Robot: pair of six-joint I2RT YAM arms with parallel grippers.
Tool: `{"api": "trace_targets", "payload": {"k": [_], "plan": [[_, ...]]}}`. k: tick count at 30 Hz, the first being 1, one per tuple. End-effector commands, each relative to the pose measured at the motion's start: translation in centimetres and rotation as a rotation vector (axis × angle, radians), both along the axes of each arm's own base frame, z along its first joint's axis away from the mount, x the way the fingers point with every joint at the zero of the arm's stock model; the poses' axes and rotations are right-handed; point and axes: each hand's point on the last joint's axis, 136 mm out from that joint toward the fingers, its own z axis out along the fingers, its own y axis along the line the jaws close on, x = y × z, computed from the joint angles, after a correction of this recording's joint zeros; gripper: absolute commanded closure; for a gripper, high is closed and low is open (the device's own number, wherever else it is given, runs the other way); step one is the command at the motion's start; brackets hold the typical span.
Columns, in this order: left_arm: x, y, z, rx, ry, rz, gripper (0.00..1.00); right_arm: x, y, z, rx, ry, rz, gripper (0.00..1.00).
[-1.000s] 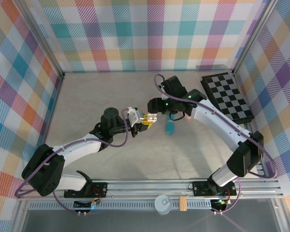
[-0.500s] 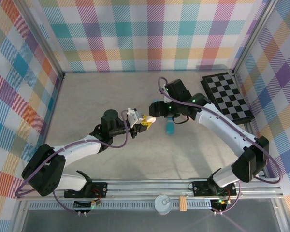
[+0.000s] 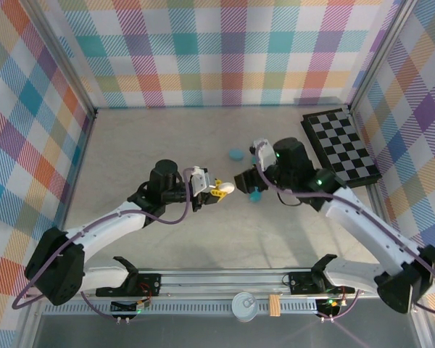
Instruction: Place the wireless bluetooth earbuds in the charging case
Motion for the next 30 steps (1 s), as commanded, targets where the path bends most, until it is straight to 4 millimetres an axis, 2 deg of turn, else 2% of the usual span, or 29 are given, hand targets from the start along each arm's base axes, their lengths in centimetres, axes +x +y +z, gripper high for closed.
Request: {"api": "trace_targets", "payload": {"k": [1, 3, 9, 13, 17, 22, 26, 30], "plan": [[-1.8, 0.4, 0.4, 0.054, -0.027, -0.097, 1.0, -3.3, 1.0, -0.2, -0.127, -0.291, 0.397, 0.22], [-2.0, 0.5, 0.5, 0.066, -0.032, -0.11, 1.0, -5.3, 0.9, -1.0, -0.167, -0.334, 0.54, 0.23], [-2.3, 0.4, 1.6, 0.054, -0.047, -0.134, 1.0, -6.1, 2.7, -1.0, -0.144, -0.399, 0.699, 0.33], [-2.5, 0.2, 2.2, 0.038, -0.044, -0.15, 1.0, -5.1, 3.6, -2.2, -0.18, -0.407, 0.718, 0.35], [-2.1, 0.3, 2.1, 0.045, -0.045, -0.127, 1.0, -4.2, 4.8, -1.4, -0.134, -0.447, 0.71, 0.39], [-1.7, 0.3, 1.4, 0.068, -0.037, -0.111, 1.0, -4.5, 5.6, -0.8, -0.076, -0.433, 0.736, 0.52], [-1.9, 0.2, 1.9, 0.048, -0.041, -0.124, 1.0, -4.6, 5.8, -1.0, -0.068, -0.407, 0.741, 0.67], [-1.8, 0.2, 2.1, 0.04, -0.049, -0.115, 1.0, -4.7, 5.8, -1.2, -0.063, -0.387, 0.744, 0.74]]}}
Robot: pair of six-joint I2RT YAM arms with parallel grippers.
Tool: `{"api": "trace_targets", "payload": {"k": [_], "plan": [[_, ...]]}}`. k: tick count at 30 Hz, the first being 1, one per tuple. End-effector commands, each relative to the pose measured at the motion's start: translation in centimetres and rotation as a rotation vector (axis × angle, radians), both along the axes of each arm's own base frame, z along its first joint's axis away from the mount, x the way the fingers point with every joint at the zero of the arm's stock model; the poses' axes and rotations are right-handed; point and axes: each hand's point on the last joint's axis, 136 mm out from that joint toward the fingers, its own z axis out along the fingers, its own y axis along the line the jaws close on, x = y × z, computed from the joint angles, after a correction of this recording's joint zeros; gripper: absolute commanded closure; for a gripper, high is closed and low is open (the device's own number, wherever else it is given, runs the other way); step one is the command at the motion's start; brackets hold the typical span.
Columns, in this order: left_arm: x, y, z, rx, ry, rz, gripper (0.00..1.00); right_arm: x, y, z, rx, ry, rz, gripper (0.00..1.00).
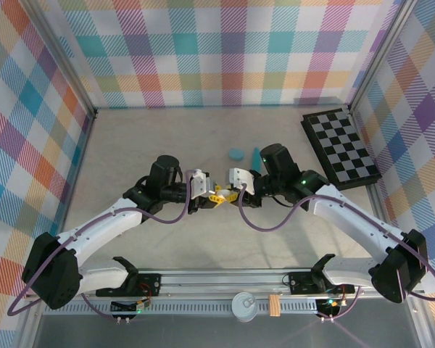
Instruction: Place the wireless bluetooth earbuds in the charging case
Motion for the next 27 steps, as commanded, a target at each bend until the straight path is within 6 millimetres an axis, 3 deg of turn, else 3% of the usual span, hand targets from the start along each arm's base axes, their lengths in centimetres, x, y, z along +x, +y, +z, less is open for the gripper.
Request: {"api": "trace_targets", "payload": {"k": [1, 3, 5, 8, 9, 14, 17, 23, 27], "plan": [[0.1, -0.3, 2.3, -0.049, -0.054, -0.017, 1.0, -0.3, 0.8, 1.7, 0.054, -0.005, 0.039, 0.75], [0.5, -0.2, 2.3, -0.057, -0.061, 0.008, 0.93, -0.2, 0.7, 1.7, 0.051, -0.006, 0.026, 0.75], [0.7, -0.1, 2.4, -0.072, -0.076, 0.035, 0.74, 0.0, 0.5, 1.4, 0.051, -0.002, 0.004, 0.75], [1.5, 0.4, 2.6, -0.095, -0.116, 0.101, 0.31, 1.0, -0.1, 0.6, 0.04, 0.043, -0.077, 0.75], [1.6, 0.5, 2.6, -0.106, -0.127, 0.118, 0.0, 1.5, -0.4, 0.2, 0.041, 0.066, -0.116, 0.75], [2.5, 1.8, 2.4, -0.141, -0.173, 0.238, 0.0, 3.3, -0.9, -1.9, 0.076, 0.199, -0.276, 0.75], [3.5, 3.3, 1.7, -0.139, -0.179, 0.357, 0.0, 5.5, -0.7, -3.4, 0.107, 0.318, -0.428, 0.75], [4.2, 5.4, -1.7, -0.038, -0.129, 0.493, 0.0, 9.0, 0.6, -7.9, 0.074, 0.621, -0.686, 0.74], [4.3, 6.3, -3.6, 0.029, -0.091, 0.531, 0.0, 11.3, 1.7, -10.6, 0.076, 0.7, -0.775, 0.75]]}}
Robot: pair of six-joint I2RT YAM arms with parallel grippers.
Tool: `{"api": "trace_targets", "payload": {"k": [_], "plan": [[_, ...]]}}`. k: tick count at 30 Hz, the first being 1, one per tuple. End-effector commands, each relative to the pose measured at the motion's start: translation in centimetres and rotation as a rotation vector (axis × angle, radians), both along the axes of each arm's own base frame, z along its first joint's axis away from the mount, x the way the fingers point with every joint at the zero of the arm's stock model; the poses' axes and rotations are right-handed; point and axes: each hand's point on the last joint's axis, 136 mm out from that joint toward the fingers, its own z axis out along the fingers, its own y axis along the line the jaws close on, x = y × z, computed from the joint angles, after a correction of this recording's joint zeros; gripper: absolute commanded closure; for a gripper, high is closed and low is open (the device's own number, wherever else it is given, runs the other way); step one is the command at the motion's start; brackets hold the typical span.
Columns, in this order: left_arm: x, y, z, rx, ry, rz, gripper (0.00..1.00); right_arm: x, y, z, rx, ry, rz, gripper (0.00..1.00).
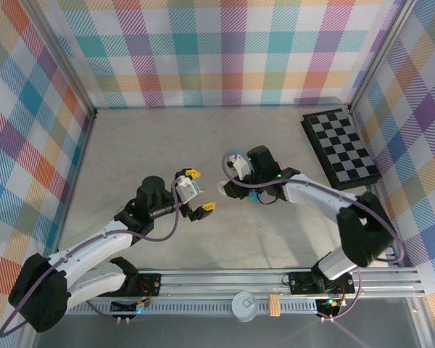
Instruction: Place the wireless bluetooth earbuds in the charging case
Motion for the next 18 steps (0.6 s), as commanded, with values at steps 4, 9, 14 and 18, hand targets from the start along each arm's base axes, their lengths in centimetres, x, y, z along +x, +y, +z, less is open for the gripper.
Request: {"api": "trace_targets", "payload": {"k": [4, 9, 14, 18], "plan": [[0.5, 1.9, -2.3, 0.066, 0.052, 0.11, 0.0, 4.4, 2.5, -1.7, 0.059, 0.106, -0.158, 0.75], [0.5, 2.3, -2.8, 0.078, 0.057, 0.123, 0.0, 5.6, 3.9, -4.5, 0.047, 0.153, -0.149, 0.73], [0.7, 2.2, -3.0, 0.081, 0.059, 0.127, 0.0, 6.1, 3.7, -6.8, -0.006, 0.163, -0.155, 0.72], [1.2, 2.4, -2.9, 0.073, 0.051, 0.152, 0.0, 6.1, 2.8, -7.2, -0.038, 0.126, -0.171, 0.62]]}}
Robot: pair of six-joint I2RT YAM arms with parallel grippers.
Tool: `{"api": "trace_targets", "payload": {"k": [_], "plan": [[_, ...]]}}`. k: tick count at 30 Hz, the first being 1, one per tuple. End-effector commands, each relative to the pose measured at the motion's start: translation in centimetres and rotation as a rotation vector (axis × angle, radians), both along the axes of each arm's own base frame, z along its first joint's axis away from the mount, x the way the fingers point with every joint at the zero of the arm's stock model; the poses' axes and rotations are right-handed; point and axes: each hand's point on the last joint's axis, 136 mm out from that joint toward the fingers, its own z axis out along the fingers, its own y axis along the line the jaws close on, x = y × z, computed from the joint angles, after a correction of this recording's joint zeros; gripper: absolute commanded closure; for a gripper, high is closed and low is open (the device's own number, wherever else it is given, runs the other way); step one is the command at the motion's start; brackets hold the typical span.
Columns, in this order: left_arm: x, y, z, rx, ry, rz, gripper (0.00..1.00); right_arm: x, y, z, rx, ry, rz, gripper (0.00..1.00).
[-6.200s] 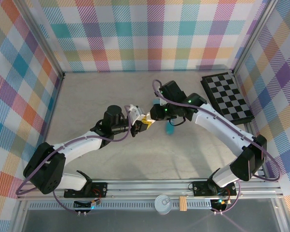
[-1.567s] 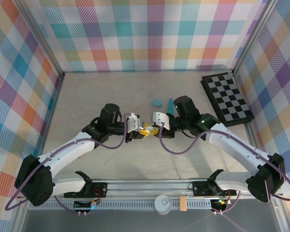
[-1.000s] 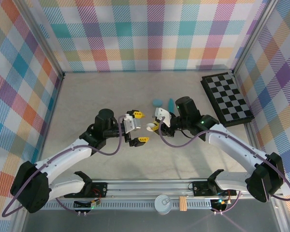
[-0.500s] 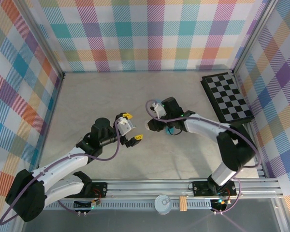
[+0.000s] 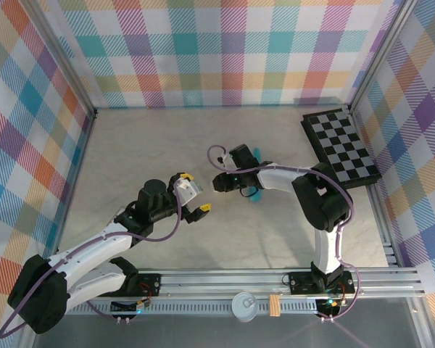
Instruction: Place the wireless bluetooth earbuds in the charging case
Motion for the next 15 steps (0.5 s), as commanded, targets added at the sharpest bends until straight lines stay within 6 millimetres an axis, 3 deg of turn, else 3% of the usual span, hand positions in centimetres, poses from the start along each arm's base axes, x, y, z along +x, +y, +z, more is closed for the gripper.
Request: {"api": "trace_targets", "payload": {"k": [1, 4, 10, 15], "plan": [[0.6, 0.6, -0.2, -0.006, -0.001, 0.049, 0.0, 0.6, -0.6, 0.5, -0.02, -0.061, -0.012, 0.57], [1.7, 1.9, 0.2, -0.008, -0.033, 0.14, 0.0, 0.7, -1.7, 2.5, -0.04, -0.141, -0.02, 0.36], [3.9, 7.0, 1.5, -0.08, -0.1, 0.408, 0.0, 1.4, -5.3, 9.1, -0.052, -0.395, -0.092, 0.2], [5.3, 12.4, 0.8, -0.116, -0.113, 0.613, 0.0, 2.4, -11.6, 13.7, -0.065, -0.607, -0.235, 0.03]]}}
